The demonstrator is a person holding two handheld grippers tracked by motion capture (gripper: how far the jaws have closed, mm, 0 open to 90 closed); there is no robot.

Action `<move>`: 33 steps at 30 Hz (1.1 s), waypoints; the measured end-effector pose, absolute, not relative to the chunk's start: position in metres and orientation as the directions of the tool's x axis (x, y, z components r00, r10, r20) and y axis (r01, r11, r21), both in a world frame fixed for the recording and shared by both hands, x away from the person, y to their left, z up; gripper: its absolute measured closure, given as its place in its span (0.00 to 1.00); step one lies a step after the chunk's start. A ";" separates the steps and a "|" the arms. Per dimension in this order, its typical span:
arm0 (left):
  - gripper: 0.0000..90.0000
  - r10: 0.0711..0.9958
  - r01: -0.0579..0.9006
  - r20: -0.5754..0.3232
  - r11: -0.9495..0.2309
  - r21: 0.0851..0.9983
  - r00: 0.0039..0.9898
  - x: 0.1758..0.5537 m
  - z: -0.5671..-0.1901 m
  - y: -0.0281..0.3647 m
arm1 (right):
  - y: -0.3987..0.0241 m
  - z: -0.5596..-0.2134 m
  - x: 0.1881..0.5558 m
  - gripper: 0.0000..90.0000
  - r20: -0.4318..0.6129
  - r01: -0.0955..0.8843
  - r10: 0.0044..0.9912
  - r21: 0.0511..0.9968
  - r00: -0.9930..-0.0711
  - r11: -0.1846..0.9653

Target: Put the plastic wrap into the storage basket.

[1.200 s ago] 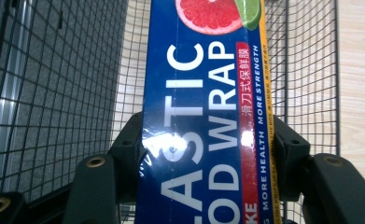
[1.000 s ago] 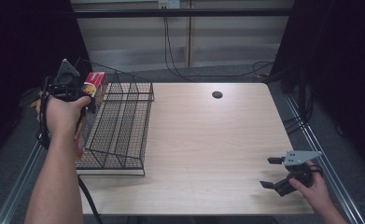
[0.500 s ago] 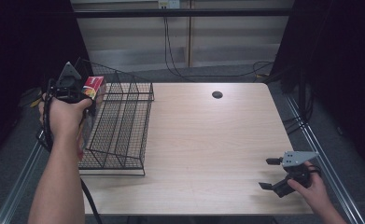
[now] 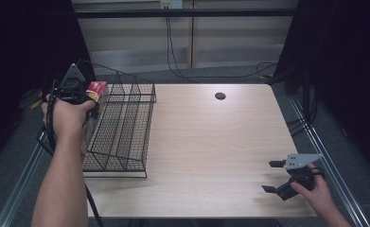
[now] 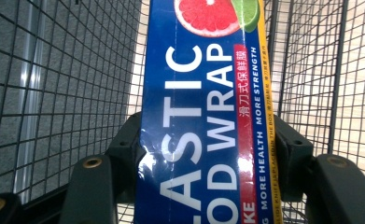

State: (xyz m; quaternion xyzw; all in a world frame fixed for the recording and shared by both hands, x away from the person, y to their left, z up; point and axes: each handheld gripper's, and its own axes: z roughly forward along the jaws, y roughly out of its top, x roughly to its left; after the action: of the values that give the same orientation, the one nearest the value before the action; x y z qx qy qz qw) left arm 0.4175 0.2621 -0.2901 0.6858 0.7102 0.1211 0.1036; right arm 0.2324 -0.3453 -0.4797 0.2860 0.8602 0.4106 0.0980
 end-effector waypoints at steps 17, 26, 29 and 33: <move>0.43 0.999 0.947 0.023 0.017 0.320 -0.026 0.424 -0.291 0.254 | -0.345 -0.480 0.233 0.04 0.064 0.408 0.568 0.761 -0.821 0.504; 0.41 0.999 0.943 -0.034 0.042 0.330 -0.032 0.420 -0.289 0.261 | -0.345 -0.480 0.232 0.04 0.062 0.408 0.568 0.759 -0.821 0.507; 0.41 0.999 0.940 -0.036 0.039 0.338 -0.028 0.420 -0.286 0.261 | -0.344 -0.480 0.233 0.04 0.064 0.407 0.566 0.762 -0.822 0.505; 0.37 0.998 0.934 -0.055 0.047 0.353 -0.030 0.418 -0.282 0.260 | -0.344 -0.480 0.233 0.04 0.066 0.410 0.567 0.759 -0.821 0.506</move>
State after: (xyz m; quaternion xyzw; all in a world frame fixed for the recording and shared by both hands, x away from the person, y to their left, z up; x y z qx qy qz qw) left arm 0.4179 0.2601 -0.2820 0.6814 0.7090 0.1102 0.1444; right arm 0.2330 -0.3438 -0.4803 0.2831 0.8624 0.4085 0.0960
